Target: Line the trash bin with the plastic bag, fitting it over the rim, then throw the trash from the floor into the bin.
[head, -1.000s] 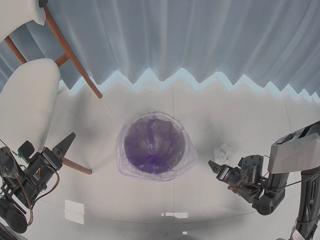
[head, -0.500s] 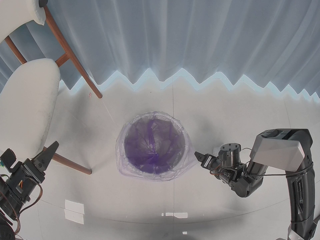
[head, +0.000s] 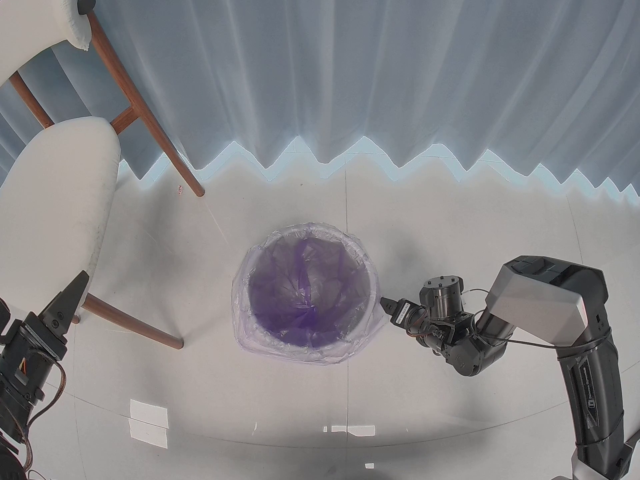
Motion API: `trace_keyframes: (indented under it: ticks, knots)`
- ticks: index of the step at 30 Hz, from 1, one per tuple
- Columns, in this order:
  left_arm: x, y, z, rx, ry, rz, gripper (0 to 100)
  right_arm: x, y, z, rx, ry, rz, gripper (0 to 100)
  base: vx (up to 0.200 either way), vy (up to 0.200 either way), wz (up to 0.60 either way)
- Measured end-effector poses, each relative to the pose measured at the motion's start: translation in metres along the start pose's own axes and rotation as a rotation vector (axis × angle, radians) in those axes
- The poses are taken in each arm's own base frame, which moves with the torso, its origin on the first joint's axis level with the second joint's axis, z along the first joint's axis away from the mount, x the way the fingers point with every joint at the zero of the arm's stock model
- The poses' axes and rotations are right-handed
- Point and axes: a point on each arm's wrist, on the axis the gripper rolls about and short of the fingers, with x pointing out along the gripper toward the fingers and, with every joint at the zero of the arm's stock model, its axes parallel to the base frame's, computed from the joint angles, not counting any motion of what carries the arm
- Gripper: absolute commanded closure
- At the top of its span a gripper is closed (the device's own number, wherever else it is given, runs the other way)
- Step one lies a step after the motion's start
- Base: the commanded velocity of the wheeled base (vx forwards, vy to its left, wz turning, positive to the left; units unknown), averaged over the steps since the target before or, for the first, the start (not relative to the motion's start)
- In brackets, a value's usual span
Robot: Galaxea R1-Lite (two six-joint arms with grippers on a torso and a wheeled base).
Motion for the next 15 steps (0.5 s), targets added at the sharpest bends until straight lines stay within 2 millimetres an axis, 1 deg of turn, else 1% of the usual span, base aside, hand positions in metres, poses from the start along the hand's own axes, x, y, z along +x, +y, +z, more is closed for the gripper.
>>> trace_keyframes:
  ticks: [7, 15]
  knots:
    - [-0.0012, 0.0009, 0.0010, 0.001, -0.010, 0.010, 0, 0.0017, 0.0054, -0.0079, -0.009, 0.014, 0.010, 100, 0.000, 0.000, 0.00]
    - [-0.0015, 0.0012, 0.0013, 0.002, -0.010, 0.012, 0, 0.0040, 0.0047, -0.0095, -0.011, 0.015, 0.008, 100, 0.000, 0.000, 0.00]
